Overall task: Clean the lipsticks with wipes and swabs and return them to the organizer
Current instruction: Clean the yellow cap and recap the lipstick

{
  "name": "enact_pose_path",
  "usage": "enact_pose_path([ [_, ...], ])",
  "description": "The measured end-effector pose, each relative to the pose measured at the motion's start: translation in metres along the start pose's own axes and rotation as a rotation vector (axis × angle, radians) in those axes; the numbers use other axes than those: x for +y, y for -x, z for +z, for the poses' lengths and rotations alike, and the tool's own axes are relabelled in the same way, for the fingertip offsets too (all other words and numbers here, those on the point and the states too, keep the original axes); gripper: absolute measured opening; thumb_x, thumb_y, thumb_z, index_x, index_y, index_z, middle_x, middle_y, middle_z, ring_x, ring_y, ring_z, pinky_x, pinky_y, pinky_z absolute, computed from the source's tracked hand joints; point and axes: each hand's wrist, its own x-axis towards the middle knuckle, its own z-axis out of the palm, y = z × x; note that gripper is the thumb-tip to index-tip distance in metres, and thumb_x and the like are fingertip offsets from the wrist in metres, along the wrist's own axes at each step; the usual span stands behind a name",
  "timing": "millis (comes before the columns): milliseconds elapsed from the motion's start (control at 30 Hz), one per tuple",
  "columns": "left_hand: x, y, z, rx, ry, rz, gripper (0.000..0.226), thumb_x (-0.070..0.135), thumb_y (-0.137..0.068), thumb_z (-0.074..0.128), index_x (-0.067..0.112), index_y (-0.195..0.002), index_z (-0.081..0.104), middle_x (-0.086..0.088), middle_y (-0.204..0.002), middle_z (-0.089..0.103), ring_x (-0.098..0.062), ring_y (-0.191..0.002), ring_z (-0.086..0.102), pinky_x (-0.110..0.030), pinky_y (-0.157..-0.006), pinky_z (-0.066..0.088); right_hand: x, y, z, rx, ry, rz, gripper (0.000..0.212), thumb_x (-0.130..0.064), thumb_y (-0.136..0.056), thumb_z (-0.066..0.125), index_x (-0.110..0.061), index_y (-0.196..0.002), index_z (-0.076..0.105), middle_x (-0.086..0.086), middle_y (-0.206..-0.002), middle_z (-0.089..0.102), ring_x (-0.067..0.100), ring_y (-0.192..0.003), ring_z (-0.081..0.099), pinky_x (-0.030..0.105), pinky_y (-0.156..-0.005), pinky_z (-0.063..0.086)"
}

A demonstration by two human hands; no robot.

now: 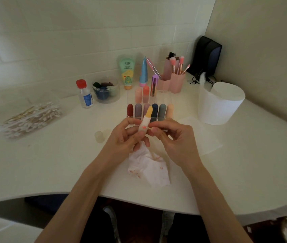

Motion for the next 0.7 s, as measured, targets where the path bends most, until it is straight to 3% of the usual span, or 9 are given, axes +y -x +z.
enact_pose_path([
  [100,0.0019,0.001,-0.0006,-0.009,0.004,0.016,0.014,0.013,-0.098,0.058,0.005,-0.11,0.059,-0.008,-0.088,0.075,-0.019,-0.076,0.069,-0.025,-0.061,0.051,-0.0002,-0.0003,-0.0002,0.006,-0.005,0.002,0.015,-0.008,-0.09,0.076,-0.014,-0.103,0.079,-0.002,-0.094,0.077,0.021,-0.086,0.071,0.042,-0.079,0.058],
  [300,0.0024,0.0003,-0.0003,0.009,-0.063,0.025,0.021,0.009,-0.101,0.055,-0.001,-0.117,0.065,-0.005,-0.084,0.069,-0.008,-0.067,0.063,-0.02,-0.06,0.05,0.0,0.0004,0.0016,0.035,0.047,-0.016,0.015,-0.007,-0.089,0.077,-0.013,-0.104,0.079,-0.005,-0.094,0.076,0.015,-0.083,0.068,0.023,-0.075,0.053],
  [433,-0.0017,0.0011,-0.0021,0.029,-0.046,-0.017,0.03,0.012,-0.089,0.069,0.015,-0.119,0.068,-0.003,-0.102,0.076,-0.015,-0.095,0.073,-0.024,-0.08,0.057,-0.0003,0.0012,0.004,0.033,0.064,-0.029,0.016,-0.011,-0.09,0.077,-0.013,-0.106,0.079,-0.003,-0.093,0.075,0.017,-0.08,0.066,0.019,-0.072,0.05],
  [500,-0.0022,0.0012,-0.0026,0.046,-0.033,-0.027,0.037,0.018,-0.083,0.073,0.015,-0.119,0.068,-0.005,-0.106,0.077,-0.02,-0.1,0.073,-0.027,-0.083,0.059,-0.0002,0.0017,0.0054,0.021,0.082,-0.027,0.017,-0.013,-0.09,0.077,-0.013,-0.107,0.079,-0.003,-0.094,0.074,0.017,-0.081,0.066,0.02,-0.072,0.05],
  [600,0.0004,0.0017,-0.0031,0.067,-0.05,-0.02,0.033,0.017,-0.086,0.07,0.01,-0.118,0.07,-0.006,-0.099,0.077,-0.016,-0.089,0.073,-0.023,-0.076,0.057,0.001,0.0019,0.0068,0.006,0.099,-0.035,0.018,-0.013,-0.091,0.077,-0.013,-0.108,0.079,-0.004,-0.094,0.074,0.018,-0.083,0.066,0.025,-0.074,0.053],
  [700,0.0017,0.0029,-0.0028,0.043,-0.06,-0.011,0.027,0.009,-0.096,0.063,0.006,-0.122,0.069,0.007,-0.083,0.072,-0.006,-0.074,0.064,-0.018,-0.07,0.051,0.001,0.0016,0.0071,0.014,0.095,-0.049,0.018,-0.012,-0.091,0.076,-0.013,-0.108,0.079,-0.004,-0.094,0.074,0.017,-0.081,0.065,0.02,-0.073,0.05],
])
